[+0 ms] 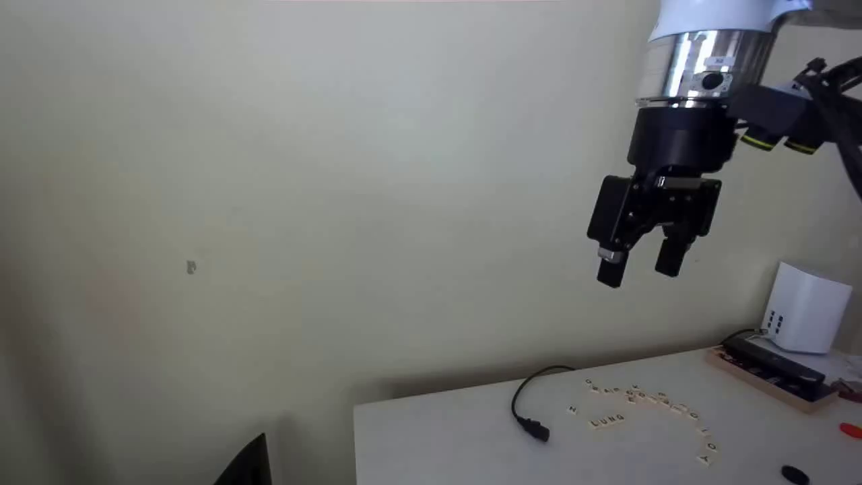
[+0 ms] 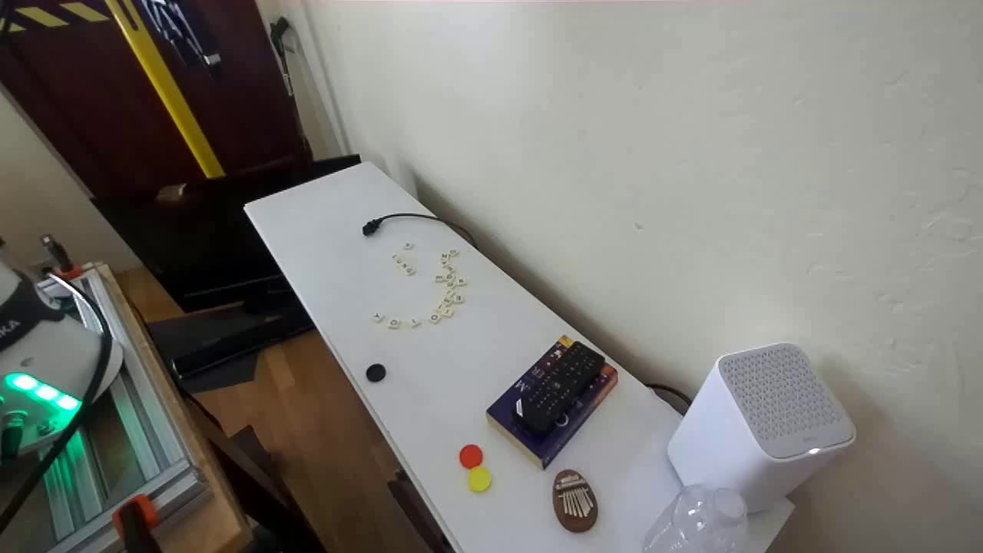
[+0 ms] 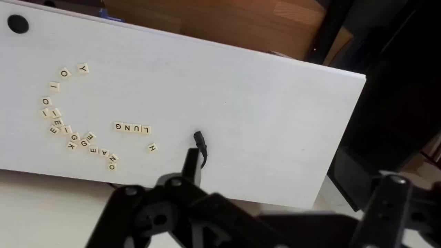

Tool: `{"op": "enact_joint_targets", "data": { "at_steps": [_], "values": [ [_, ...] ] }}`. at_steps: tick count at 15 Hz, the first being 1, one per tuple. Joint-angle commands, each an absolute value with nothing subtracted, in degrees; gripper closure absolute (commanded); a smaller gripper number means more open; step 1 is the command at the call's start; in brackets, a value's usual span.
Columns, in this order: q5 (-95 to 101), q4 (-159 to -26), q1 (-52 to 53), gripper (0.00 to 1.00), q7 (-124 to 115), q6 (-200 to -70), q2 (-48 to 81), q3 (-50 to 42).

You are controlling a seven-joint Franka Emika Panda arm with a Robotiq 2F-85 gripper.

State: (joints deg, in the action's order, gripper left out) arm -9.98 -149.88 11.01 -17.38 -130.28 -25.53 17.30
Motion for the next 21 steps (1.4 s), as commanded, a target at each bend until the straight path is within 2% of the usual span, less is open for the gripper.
{"op": "enact_joint_targets", "data": {
  "at_steps": [1,5,9,16,21],
  "values": [
    [-9.6,-149.8,11.7,0.00,-17.7,-130.2,-25.5,16.7],
    [-9.6,-149.8,11.7,0.00,-17.7,-130.2,-25.5,16.7],
    [-9.3,-151.0,7.4,0.00,-26.7,-135.5,-20.7,16.9],
    [-7.9,-153.5,2.2,0.00,-35.7,-156.1,-7.9,14.4],
    [-5.4,-151.3,1.8,0.00,-36.4,-165.4,4.1,10.5]
  ]
}}
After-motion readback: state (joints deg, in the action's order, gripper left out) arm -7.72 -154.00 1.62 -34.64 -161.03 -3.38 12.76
